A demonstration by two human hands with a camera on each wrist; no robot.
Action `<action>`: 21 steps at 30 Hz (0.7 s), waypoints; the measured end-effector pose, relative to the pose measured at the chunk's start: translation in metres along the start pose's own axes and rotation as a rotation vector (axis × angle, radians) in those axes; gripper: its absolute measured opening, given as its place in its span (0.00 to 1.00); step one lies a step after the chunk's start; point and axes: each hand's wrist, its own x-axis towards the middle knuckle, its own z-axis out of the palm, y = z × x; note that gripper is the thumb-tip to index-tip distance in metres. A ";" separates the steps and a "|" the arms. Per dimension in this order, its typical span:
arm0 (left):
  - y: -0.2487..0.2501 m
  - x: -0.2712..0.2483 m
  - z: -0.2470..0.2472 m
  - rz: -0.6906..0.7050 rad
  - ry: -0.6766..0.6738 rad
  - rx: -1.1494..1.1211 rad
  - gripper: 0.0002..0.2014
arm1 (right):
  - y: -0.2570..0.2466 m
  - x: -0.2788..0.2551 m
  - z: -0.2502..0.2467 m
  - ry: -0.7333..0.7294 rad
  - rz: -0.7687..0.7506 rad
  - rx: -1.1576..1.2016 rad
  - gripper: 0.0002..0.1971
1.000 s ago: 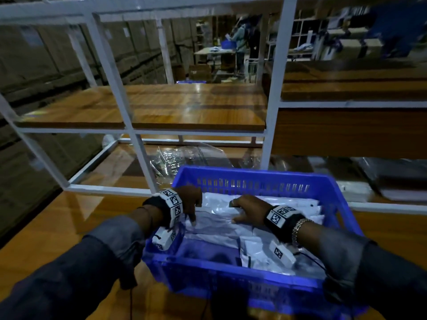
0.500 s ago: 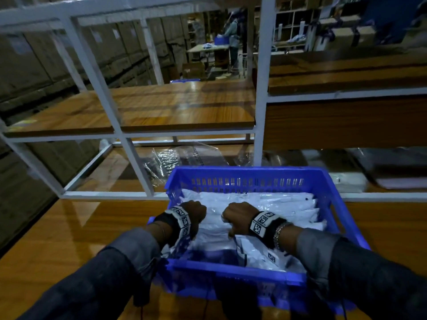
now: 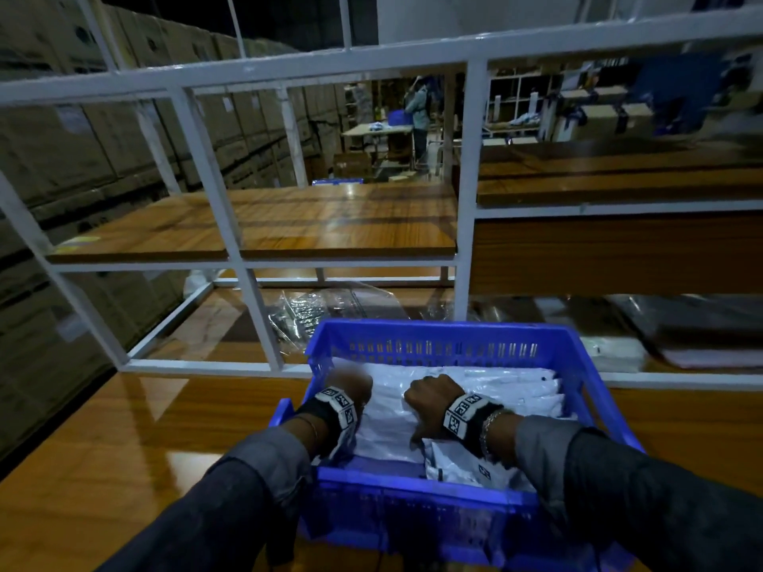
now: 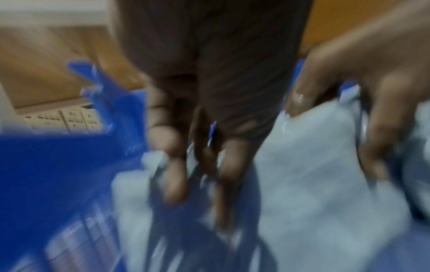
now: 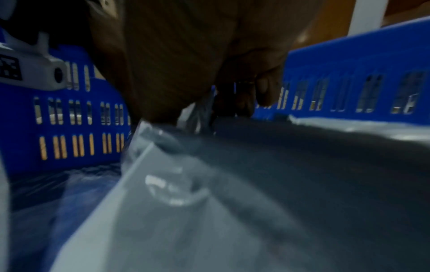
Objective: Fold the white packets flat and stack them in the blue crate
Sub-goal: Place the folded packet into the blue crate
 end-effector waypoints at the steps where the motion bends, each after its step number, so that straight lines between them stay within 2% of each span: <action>1: -0.003 -0.001 -0.004 -0.006 0.023 -0.036 0.12 | 0.004 -0.002 -0.004 0.004 -0.006 0.016 0.33; 4: -0.015 -0.006 -0.027 0.007 0.046 -0.184 0.13 | 0.012 -0.005 -0.028 -0.022 -0.012 0.076 0.35; 7: -0.024 -0.010 -0.060 -0.013 -0.056 -0.421 0.23 | 0.021 -0.005 -0.057 -0.024 0.029 0.176 0.29; 10: -0.024 -0.012 -0.084 -0.054 -0.072 -0.722 0.18 | 0.038 -0.010 -0.071 0.065 0.092 0.328 0.21; 13: -0.021 -0.018 -0.096 -0.048 0.011 -1.019 0.12 | 0.062 -0.026 -0.081 0.170 0.158 0.492 0.22; 15: -0.016 -0.024 -0.104 -0.002 0.065 -1.126 0.10 | 0.072 -0.048 -0.090 0.233 0.204 0.622 0.25; 19: 0.015 -0.039 -0.125 0.193 0.080 -1.280 0.07 | 0.074 -0.112 -0.113 0.363 0.237 0.686 0.15; 21: 0.039 -0.045 -0.140 0.312 0.069 -1.313 0.09 | 0.076 -0.146 -0.116 0.436 0.264 0.680 0.16</action>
